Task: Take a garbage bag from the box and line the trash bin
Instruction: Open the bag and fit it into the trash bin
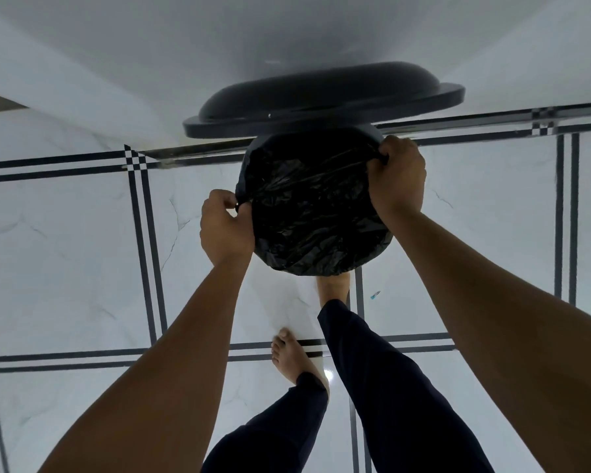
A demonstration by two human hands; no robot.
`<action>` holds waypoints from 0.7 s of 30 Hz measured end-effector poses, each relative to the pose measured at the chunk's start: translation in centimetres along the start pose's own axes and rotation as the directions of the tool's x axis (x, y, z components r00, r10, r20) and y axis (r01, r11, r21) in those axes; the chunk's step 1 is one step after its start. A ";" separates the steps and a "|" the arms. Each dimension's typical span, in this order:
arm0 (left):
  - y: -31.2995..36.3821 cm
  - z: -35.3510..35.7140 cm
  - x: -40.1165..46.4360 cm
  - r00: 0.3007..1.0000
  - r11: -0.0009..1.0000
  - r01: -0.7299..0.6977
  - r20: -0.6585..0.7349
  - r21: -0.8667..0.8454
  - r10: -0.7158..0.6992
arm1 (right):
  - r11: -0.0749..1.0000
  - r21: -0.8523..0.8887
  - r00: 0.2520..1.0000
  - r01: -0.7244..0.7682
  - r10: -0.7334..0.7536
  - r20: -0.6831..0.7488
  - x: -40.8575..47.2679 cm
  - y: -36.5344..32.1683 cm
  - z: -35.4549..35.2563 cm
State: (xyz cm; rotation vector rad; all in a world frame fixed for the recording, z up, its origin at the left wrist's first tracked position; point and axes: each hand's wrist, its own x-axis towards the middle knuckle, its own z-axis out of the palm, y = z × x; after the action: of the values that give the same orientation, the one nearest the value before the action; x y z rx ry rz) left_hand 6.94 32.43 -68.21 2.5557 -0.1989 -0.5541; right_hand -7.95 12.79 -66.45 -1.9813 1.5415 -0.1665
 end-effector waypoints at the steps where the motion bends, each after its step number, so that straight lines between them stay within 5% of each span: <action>1: 0.0 0.2 0.0 0.999 0.998 0.045 -0.012 -0.039 -0.046 | 0.999 0.019 1.000 -0.029 0.029 -0.010 -0.1 -0.1 0.1; 7: -0.1 0.0 0.0 0.995 0.992 0.099 -0.007 -0.079 -0.100 | 0.968 0.127 0.973 -0.217 0.225 -0.056 0.6 -0.4 0.0; 13: 0.9 -0.4 0.0 0.999 0.999 -0.030 -0.031 0.046 0.031 | 0.951 0.094 0.954 -0.295 0.299 -0.035 1.3 -0.9 0.0; 17: 1.5 -0.4 1.1 0.983 0.968 0.178 -0.016 -0.177 -0.184 | 0.897 0.252 0.925 -0.363 0.379 -0.016 1.9 -0.7 0.8; 21: 2.2 0.1 1.5 0.890 0.763 0.414 0.044 -0.497 -0.454 | 0.788 0.380 0.847 -0.484 0.531 -0.021 2.3 -0.1 0.4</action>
State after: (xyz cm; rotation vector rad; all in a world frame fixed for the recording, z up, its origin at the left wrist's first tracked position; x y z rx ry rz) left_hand 8.21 30.17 -67.67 2.0970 0.5256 -0.5786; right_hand -7.00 10.88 -67.30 -1.2336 1.9146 -0.3306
